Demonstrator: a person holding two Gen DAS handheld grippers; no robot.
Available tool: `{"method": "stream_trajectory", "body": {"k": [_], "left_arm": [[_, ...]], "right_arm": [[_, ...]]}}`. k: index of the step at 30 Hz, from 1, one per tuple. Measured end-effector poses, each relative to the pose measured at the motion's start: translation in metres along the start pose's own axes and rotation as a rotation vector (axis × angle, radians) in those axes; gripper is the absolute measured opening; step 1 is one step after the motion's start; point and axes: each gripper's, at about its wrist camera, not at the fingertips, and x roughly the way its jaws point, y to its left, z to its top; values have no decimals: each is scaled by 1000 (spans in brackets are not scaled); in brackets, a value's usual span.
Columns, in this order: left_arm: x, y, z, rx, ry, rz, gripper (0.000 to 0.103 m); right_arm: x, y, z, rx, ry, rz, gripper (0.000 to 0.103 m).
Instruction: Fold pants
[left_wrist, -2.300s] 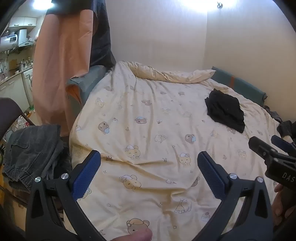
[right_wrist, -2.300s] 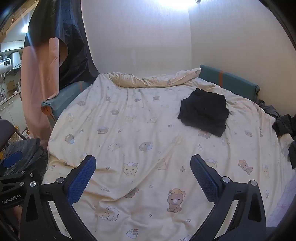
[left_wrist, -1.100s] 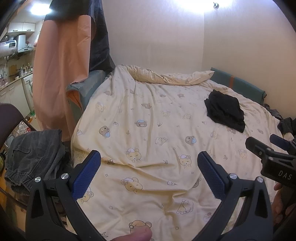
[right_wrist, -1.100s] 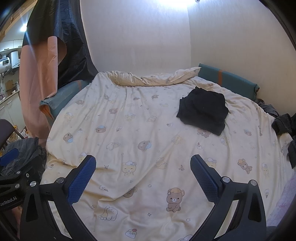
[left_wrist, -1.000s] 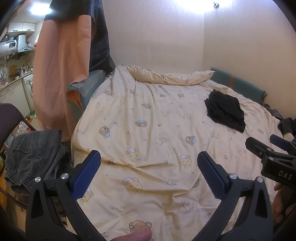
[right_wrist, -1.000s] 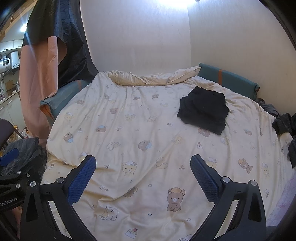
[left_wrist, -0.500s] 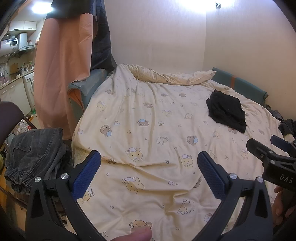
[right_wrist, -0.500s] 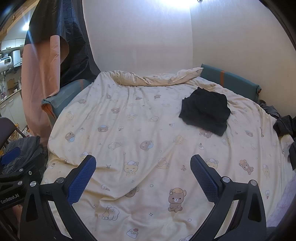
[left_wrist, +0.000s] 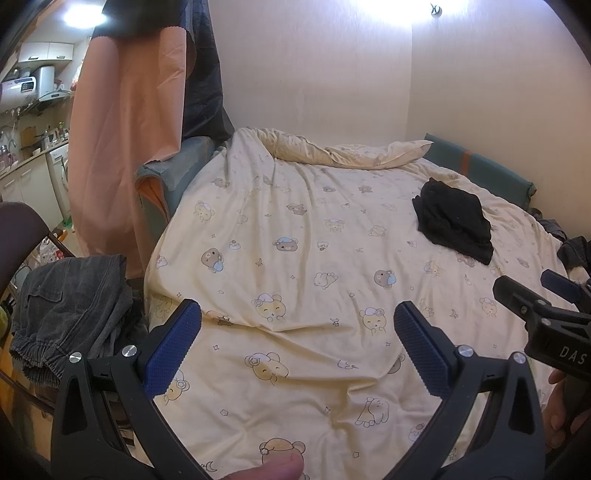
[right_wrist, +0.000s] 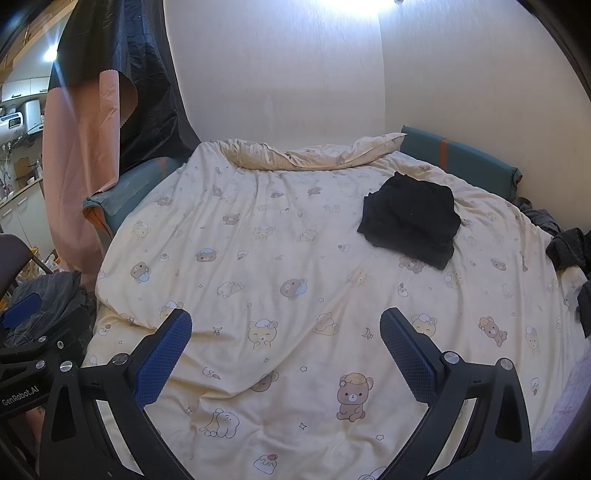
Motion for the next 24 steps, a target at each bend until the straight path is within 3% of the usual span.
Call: {"method": "stream_trajectory", "body": {"k": [24], "left_arm": [[0, 3, -1, 3, 9, 4, 103]], "right_arm": [[1, 1, -1, -1, 1, 1, 103]]}}
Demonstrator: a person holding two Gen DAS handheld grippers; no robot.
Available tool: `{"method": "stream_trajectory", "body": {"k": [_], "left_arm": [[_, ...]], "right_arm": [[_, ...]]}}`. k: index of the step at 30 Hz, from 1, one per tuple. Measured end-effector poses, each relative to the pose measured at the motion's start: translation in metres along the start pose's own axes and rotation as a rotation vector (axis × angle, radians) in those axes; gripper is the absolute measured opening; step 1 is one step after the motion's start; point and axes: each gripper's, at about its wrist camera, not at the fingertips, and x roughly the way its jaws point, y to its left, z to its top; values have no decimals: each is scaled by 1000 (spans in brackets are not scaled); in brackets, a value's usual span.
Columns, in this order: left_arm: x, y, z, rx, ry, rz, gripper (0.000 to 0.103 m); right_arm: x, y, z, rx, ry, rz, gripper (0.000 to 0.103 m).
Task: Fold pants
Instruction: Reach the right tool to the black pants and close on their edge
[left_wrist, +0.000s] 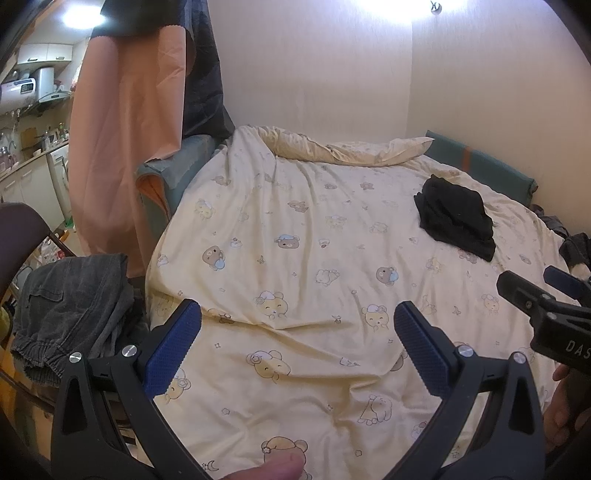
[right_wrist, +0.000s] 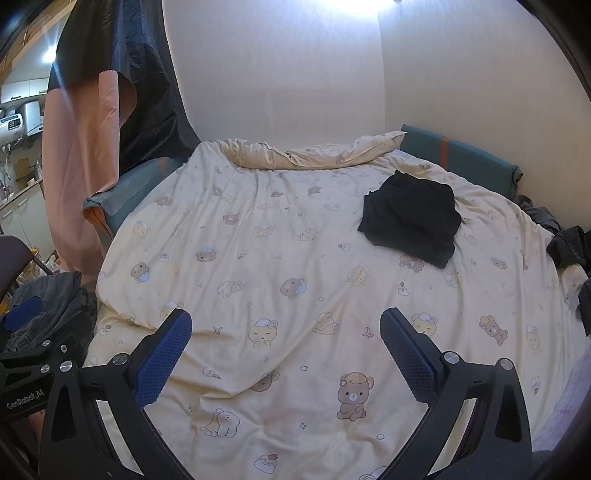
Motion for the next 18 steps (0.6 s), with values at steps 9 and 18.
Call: {"method": "stream_trajectory", "body": {"k": [9, 18], "left_arm": [[22, -11, 28, 17, -2, -15, 103], [92, -48, 61, 79, 37, 9, 103]], "right_arm": [[-2, -21, 18, 54, -17, -26, 103], [67, -98, 49, 209, 85, -70, 103]]}}
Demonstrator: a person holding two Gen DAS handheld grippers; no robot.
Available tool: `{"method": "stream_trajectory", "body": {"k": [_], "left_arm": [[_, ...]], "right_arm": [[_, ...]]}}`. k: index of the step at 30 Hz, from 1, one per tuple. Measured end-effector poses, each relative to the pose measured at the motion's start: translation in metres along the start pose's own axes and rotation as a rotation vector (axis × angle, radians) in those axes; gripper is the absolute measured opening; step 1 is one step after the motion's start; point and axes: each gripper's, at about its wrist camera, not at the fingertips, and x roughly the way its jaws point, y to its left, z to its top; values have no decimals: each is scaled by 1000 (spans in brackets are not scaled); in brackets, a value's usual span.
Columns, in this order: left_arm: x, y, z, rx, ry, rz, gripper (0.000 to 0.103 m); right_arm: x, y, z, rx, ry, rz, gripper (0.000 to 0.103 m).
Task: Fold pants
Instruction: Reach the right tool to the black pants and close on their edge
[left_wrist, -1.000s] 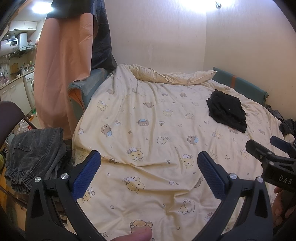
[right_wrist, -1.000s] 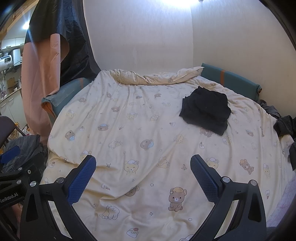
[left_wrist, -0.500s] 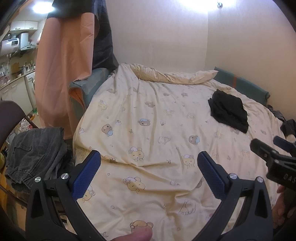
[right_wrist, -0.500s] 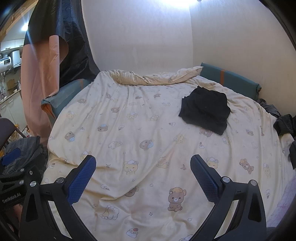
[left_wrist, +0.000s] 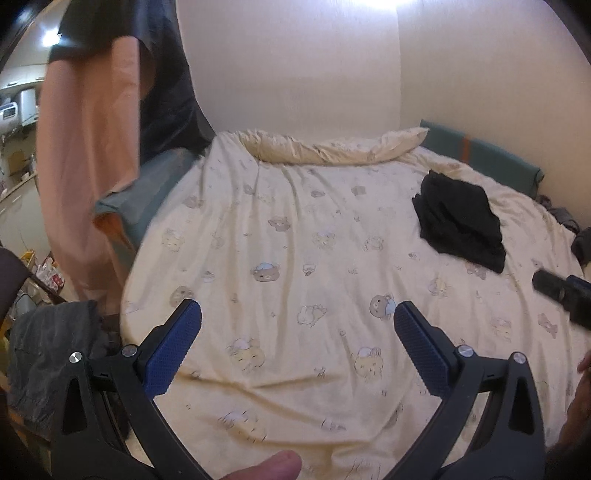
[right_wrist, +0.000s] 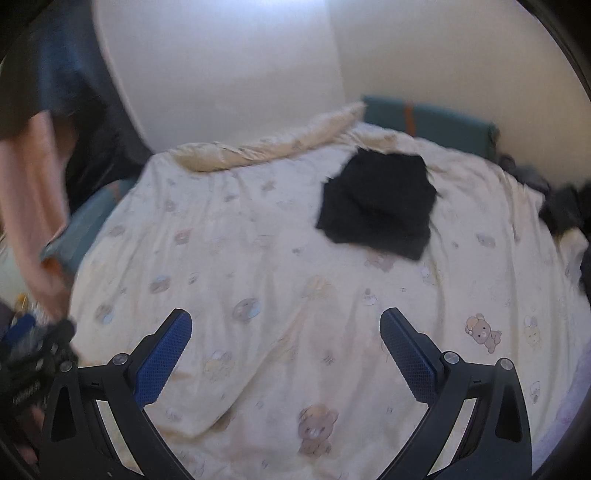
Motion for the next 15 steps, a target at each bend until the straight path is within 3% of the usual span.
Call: {"method": "stream_trajectory", "body": {"k": [3, 10, 15], "left_arm": [[37, -11, 6, -9, 46, 1, 103], [119, -29, 13, -45, 147, -3, 103], [150, -27, 8, -40, 183, 15, 103]], "right_arm": [[47, -29, 24, 56, 81, -19, 103], [158, -104, 71, 53, 141, -197, 103], [243, -124, 92, -167, 225, -307, 103]]}}
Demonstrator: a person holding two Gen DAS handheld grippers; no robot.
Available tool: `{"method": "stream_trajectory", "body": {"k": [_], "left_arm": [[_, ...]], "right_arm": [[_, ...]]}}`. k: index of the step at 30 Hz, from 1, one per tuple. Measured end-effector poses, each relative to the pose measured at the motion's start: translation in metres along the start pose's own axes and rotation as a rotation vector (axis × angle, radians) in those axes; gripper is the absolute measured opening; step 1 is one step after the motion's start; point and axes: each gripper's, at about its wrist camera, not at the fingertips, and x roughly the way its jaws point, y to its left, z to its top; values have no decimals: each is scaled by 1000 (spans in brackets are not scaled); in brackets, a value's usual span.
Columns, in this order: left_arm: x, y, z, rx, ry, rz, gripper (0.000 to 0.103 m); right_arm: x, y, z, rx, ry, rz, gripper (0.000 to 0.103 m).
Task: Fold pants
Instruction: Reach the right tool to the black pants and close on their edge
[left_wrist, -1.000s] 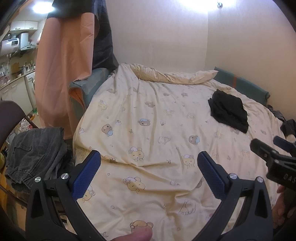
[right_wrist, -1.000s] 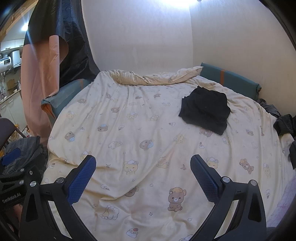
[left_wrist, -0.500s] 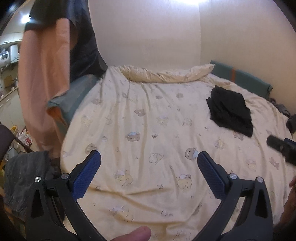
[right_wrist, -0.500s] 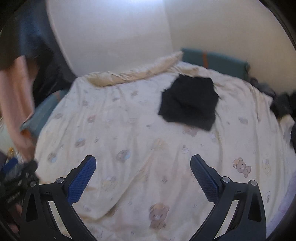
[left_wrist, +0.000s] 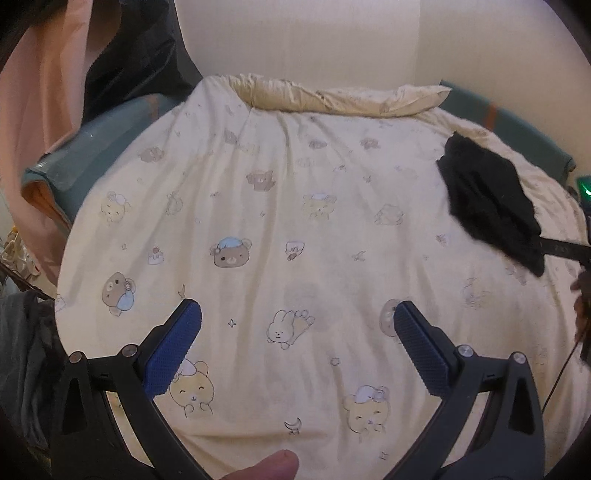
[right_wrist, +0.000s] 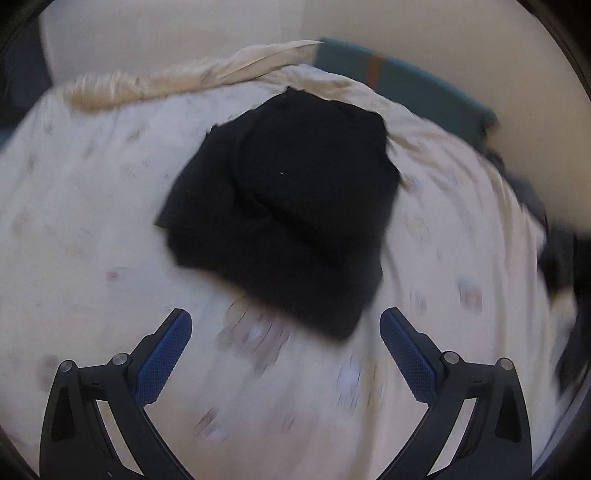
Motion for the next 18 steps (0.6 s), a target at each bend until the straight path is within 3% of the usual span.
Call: {"method": "stream_trajectory", "body": {"k": [5, 8, 9, 10, 13, 18], "left_arm": [[12, 9, -8, 5, 31, 2, 103], [10, 16, -9, 14, 30, 12, 103], [8, 19, -9, 16, 28, 14, 103], [6, 21, -10, 20, 27, 16, 103], [-1, 25, -12, 48, 24, 30, 103], [-23, 36, -20, 95, 27, 36, 103]], "right_arm": [[63, 18, 20, -149, 59, -34, 101], [85, 28, 22, -239, 60, -94, 95], [92, 30, 21, -265, 78, -86, 79], [95, 32, 20, -280, 90, -41, 47], [87, 36, 22, -270, 95, 17, 15], [45, 31, 20, -261, 10, 98, 10]]}}
